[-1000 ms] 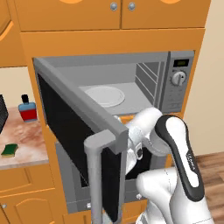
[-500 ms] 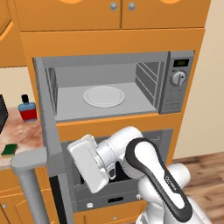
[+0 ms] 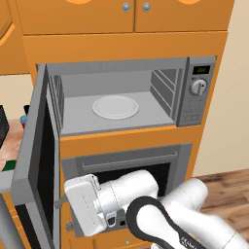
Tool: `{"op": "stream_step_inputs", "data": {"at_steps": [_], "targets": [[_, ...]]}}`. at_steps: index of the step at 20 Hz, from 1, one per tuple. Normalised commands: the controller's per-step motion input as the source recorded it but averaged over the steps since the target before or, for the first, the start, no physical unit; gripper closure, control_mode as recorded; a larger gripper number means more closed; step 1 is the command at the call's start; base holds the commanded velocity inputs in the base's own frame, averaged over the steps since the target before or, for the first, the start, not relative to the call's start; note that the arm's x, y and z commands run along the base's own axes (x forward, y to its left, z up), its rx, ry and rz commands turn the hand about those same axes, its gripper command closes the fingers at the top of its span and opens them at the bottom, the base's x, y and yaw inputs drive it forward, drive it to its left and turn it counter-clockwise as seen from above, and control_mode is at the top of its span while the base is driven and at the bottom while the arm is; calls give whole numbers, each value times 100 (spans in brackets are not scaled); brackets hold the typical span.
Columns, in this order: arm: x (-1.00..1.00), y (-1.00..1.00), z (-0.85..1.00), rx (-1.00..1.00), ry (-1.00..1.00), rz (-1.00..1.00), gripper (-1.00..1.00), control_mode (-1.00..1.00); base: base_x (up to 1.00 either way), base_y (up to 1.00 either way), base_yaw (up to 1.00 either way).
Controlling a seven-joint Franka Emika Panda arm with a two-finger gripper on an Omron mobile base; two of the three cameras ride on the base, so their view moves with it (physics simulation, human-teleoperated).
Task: Place the sponge inside the microwave to prepare for sanitizing.
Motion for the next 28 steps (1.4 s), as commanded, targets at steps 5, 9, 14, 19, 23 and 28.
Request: {"op": "stream_step_inputs", "data": {"at_steps": [5, 9, 14, 19, 23, 28], "targets": [[-11, 0, 0, 0, 0, -11, -100, -100, 0, 0, 0], [-2, -1, 9, 0, 0, -9, -100, -100, 0, 0, 0], [3, -36, 26, 0, 2, -14, -100, -100, 0, 0, 0], [53, -74, 22, -9, 1, -4, -100, -100, 0, 0, 0], [95, -64, 21, -24, -1, 2, -100, -100, 0, 0, 0], [91, -54, 30, -32, -8, 8, -100, -100, 0, 0, 0]]}}
